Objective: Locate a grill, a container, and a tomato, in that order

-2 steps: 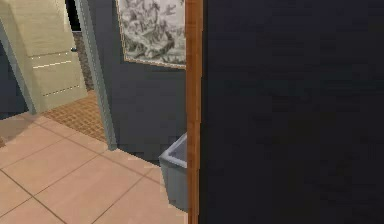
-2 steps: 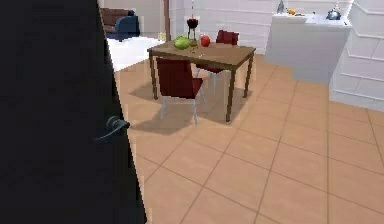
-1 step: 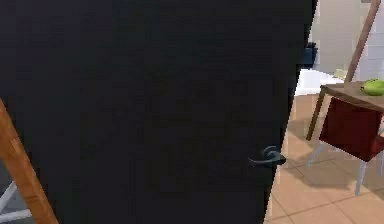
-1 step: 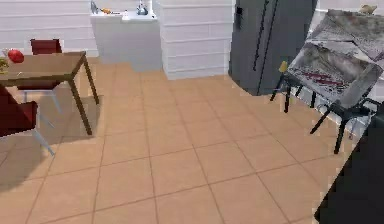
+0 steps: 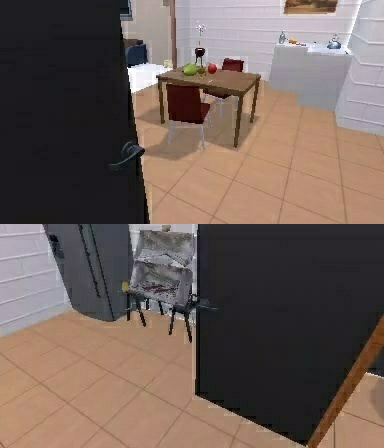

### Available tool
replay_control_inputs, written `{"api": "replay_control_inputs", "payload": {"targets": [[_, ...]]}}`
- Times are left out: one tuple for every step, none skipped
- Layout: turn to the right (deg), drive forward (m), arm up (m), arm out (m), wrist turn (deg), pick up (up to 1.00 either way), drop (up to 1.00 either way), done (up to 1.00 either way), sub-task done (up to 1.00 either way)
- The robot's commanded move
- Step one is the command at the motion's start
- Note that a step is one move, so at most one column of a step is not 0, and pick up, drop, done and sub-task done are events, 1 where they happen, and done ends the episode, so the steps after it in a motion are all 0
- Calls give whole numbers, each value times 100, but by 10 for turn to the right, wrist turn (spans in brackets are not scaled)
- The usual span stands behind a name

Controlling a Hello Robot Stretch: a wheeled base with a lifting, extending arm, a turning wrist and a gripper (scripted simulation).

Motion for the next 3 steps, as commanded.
{"api": "replay_control_inputs", "payload": {"targets": [[300, 0, 0, 0, 0, 0, 0, 0, 0], [0, 100, 0, 0, 0, 0, 0, 0, 0], [0, 100, 0, 0, 0, 0, 0, 0, 0]]}}
